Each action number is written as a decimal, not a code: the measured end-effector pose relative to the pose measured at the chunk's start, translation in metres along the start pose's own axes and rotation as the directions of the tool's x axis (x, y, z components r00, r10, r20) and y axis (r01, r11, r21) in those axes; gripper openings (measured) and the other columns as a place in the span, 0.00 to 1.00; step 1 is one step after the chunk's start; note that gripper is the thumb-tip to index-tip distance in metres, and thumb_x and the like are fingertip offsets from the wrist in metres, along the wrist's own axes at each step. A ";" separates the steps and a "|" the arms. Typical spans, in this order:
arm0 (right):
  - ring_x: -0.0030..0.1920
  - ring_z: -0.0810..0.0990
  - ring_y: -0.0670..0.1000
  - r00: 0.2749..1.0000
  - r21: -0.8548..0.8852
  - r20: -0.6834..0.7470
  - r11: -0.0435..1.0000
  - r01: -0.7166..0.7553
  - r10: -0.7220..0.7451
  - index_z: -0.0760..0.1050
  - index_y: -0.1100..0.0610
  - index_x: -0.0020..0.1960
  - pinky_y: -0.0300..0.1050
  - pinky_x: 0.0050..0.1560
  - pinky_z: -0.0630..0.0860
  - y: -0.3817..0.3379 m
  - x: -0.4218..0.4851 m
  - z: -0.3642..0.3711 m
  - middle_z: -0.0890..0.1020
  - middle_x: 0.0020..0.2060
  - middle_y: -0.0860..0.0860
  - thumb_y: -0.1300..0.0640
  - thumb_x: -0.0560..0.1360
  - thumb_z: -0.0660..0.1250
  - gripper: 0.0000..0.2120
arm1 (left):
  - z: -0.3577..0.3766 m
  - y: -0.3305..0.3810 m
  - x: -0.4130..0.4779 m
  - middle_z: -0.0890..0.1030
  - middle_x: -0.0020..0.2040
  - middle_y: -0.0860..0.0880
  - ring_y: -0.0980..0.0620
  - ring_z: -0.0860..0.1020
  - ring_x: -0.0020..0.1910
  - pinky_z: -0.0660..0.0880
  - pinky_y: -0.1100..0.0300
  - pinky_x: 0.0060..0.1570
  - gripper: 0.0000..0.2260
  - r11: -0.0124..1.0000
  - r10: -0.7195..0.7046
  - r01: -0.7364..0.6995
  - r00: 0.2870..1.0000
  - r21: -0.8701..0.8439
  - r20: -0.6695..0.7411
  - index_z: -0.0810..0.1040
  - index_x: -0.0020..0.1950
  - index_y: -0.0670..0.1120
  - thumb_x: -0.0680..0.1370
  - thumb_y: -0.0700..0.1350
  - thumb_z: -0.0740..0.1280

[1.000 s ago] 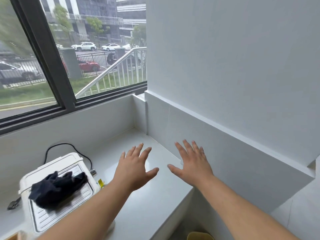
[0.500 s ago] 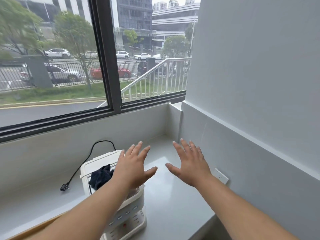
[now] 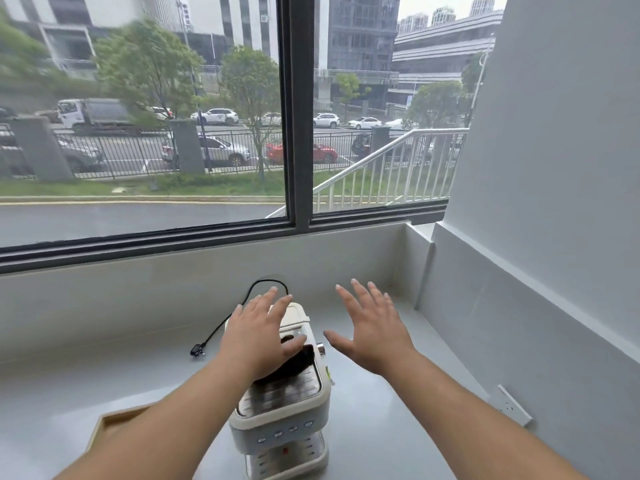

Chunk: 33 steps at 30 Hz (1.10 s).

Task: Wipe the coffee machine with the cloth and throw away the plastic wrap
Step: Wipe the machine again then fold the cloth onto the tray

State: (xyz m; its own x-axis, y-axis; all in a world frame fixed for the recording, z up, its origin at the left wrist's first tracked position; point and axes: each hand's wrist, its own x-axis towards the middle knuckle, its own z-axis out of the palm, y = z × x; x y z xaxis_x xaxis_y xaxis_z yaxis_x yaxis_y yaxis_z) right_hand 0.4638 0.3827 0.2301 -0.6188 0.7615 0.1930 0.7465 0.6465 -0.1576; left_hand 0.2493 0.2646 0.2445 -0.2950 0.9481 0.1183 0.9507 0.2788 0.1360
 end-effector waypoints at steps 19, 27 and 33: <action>0.64 0.73 0.55 0.912 0.000 0.158 0.924 0.383 -0.378 0.77 0.48 0.63 0.55 0.69 0.68 -0.065 0.020 0.025 0.80 0.59 0.50 0.22 0.71 0.52 0.37 | 0.000 -0.035 -0.045 0.75 0.46 0.54 0.47 0.77 0.48 0.78 0.50 0.48 0.13 0.948 -0.311 0.314 0.948 -0.047 0.067 0.70 0.44 0.54 0.80 0.62 0.59; 0.58 0.76 0.57 0.899 0.035 0.158 0.913 0.407 -0.408 0.78 0.52 0.60 0.54 0.60 0.74 -0.093 0.020 0.014 0.82 0.54 0.52 0.42 0.80 0.59 0.17 | -0.019 -0.046 -0.047 0.75 0.40 0.55 0.48 0.76 0.43 0.71 0.50 0.41 0.17 0.925 -0.330 0.303 0.940 -0.228 -0.085 0.68 0.40 0.52 0.83 0.62 0.59; 0.50 0.79 0.59 0.956 0.235 0.043 0.933 0.272 -0.290 0.76 0.55 0.49 0.54 0.48 0.77 -0.121 0.030 -0.003 0.83 0.47 0.53 0.51 0.81 0.57 0.11 | -0.039 -0.067 -0.048 0.75 0.38 0.54 0.47 0.74 0.41 0.67 0.50 0.39 0.18 0.913 -0.327 0.281 0.938 -0.296 -0.116 0.67 0.40 0.52 0.83 0.62 0.60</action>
State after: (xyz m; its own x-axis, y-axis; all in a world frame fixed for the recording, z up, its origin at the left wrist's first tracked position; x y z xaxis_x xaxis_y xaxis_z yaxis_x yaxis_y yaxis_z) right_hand 0.3556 0.3275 0.2580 -0.8185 0.5428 0.1881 0.4705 0.8213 -0.3226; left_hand 0.1964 0.1947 0.2680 -0.5984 0.7805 0.1810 0.7565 0.4760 0.4485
